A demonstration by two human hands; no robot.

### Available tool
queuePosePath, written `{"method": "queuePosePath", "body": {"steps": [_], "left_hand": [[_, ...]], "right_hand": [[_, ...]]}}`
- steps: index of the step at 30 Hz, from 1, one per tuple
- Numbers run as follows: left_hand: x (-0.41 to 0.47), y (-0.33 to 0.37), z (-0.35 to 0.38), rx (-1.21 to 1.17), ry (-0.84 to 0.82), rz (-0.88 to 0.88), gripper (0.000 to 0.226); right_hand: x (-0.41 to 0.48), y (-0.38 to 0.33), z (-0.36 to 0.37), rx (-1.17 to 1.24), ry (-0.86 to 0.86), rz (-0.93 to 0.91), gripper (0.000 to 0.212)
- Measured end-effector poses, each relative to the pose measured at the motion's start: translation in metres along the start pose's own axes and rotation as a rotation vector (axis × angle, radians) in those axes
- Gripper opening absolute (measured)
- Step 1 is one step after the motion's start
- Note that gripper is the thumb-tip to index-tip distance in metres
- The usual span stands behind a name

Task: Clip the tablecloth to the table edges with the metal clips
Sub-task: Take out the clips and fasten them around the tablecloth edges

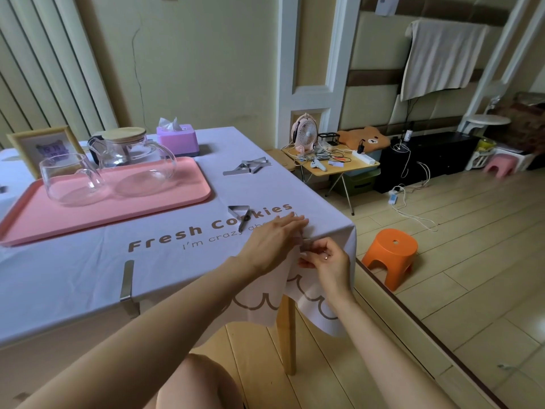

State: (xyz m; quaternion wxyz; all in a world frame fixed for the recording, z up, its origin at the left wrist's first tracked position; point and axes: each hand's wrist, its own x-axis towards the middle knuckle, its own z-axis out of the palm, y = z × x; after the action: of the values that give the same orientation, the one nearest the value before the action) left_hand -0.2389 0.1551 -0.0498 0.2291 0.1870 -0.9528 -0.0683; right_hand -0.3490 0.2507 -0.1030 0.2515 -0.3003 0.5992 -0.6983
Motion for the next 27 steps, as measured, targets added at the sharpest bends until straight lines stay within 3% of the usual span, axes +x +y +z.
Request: {"method": "queuePosePath", "body": {"steps": [3, 7, 9, 14, 27], "left_hand": [[0.0, 0.006, 0.001, 0.013, -0.025, 0.05, 0.039], [0.004, 0.011, 0.002, 0.022, -0.034, -0.006, 0.039], [0.005, 0.012, 0.003, 0.048, -0.045, -0.065, 0.044], [0.008, 0.013, 0.006, 0.088, -0.021, -0.074, 0.046], [0.011, 0.013, 0.015, 0.142, 0.05, -0.058, 0.044]], "right_hand": [[0.005, 0.002, -0.006, -0.19, 0.053, -0.095, 0.023], [0.01, -0.004, -0.013, -0.819, 0.202, -0.625, 0.046], [0.018, -0.006, -0.016, -0.962, 0.155, -0.716, 0.052], [0.031, -0.002, -0.024, -0.958, -0.032, -0.691, 0.037], [0.035, -0.003, -0.02, -0.946, 0.036, -0.759, 0.032]]}}
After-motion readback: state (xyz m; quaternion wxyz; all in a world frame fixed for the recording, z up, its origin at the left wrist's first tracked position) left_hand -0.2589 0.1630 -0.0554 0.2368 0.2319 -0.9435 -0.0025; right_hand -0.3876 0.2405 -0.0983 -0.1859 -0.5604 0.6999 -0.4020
